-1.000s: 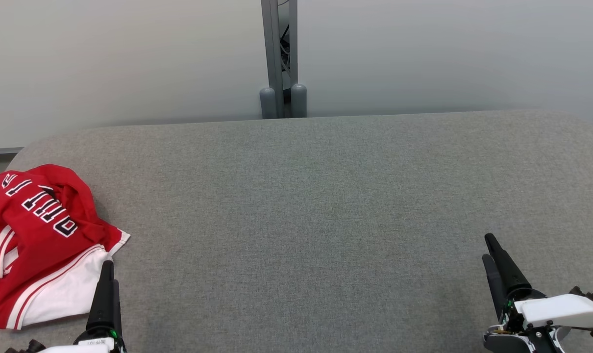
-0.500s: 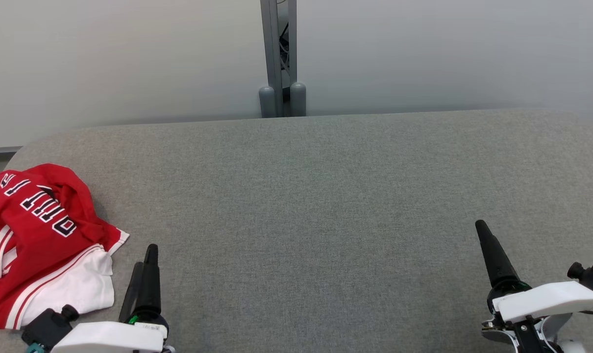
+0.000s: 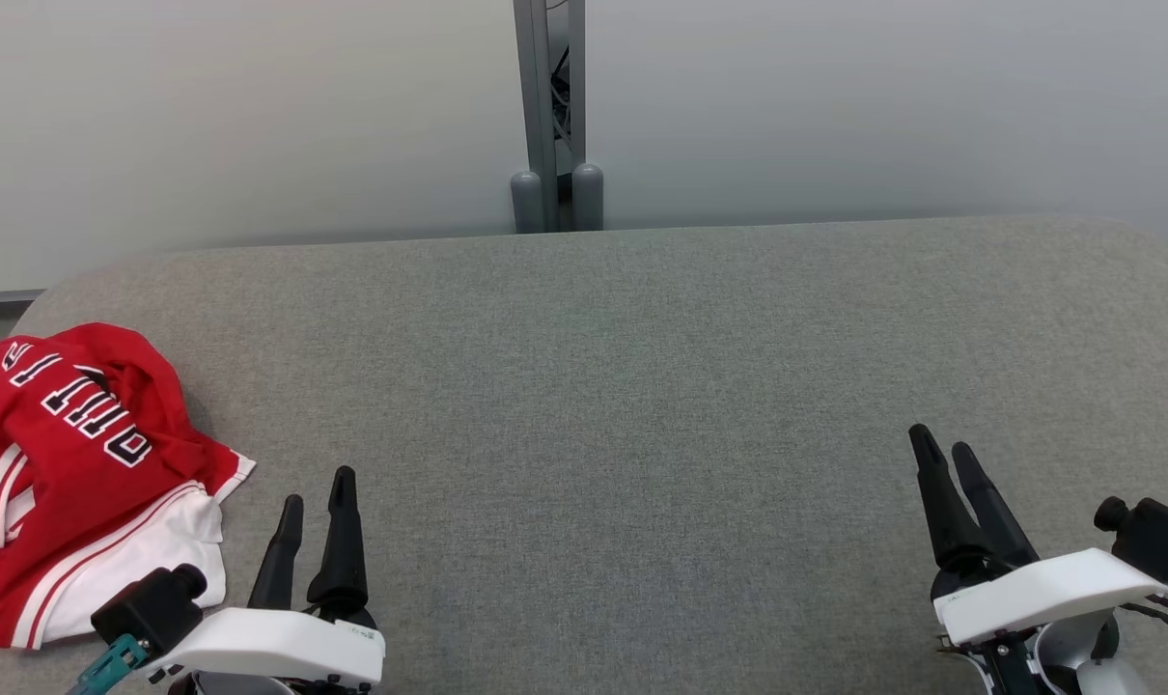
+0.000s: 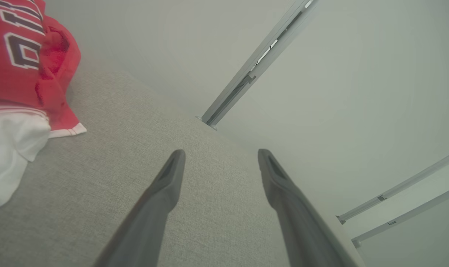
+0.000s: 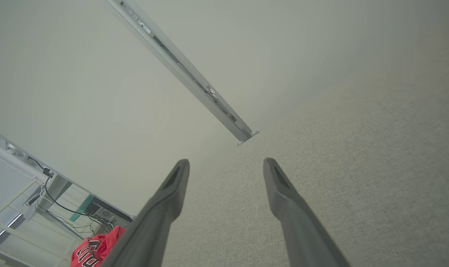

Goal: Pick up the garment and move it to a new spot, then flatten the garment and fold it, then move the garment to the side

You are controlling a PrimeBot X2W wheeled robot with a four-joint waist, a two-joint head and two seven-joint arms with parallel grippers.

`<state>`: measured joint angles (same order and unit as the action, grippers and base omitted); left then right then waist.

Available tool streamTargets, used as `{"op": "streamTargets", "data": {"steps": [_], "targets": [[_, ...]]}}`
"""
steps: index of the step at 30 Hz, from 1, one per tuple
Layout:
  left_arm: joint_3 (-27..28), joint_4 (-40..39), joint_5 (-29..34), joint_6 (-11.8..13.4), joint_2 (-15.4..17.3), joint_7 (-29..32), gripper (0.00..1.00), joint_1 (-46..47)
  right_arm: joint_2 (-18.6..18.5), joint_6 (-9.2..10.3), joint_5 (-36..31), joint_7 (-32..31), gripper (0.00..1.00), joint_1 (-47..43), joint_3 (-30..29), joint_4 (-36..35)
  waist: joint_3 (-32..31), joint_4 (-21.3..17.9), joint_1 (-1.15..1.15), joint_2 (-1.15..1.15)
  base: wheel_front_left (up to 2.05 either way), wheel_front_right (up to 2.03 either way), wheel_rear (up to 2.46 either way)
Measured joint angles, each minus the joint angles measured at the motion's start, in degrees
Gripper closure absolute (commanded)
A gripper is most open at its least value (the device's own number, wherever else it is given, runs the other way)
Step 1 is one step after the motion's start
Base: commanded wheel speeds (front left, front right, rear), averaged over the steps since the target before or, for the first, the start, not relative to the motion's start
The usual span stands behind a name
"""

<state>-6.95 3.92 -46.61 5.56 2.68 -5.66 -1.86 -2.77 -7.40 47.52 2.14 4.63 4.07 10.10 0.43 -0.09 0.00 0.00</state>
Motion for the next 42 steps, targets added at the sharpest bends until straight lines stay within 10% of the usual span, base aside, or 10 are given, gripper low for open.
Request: {"op": "streamTargets", "data": {"steps": [42], "targets": [[-6.2, -0.5, 24.3, 4.0, 0.4, -5.5, 0.00, 3.2, -0.1, -0.01, -26.2, 7.5, 0.00, -0.6, 0.6, -3.4, -0.4, 0.4, 0.00, 0.00, 0.00, 0.00, 0.00]]}}
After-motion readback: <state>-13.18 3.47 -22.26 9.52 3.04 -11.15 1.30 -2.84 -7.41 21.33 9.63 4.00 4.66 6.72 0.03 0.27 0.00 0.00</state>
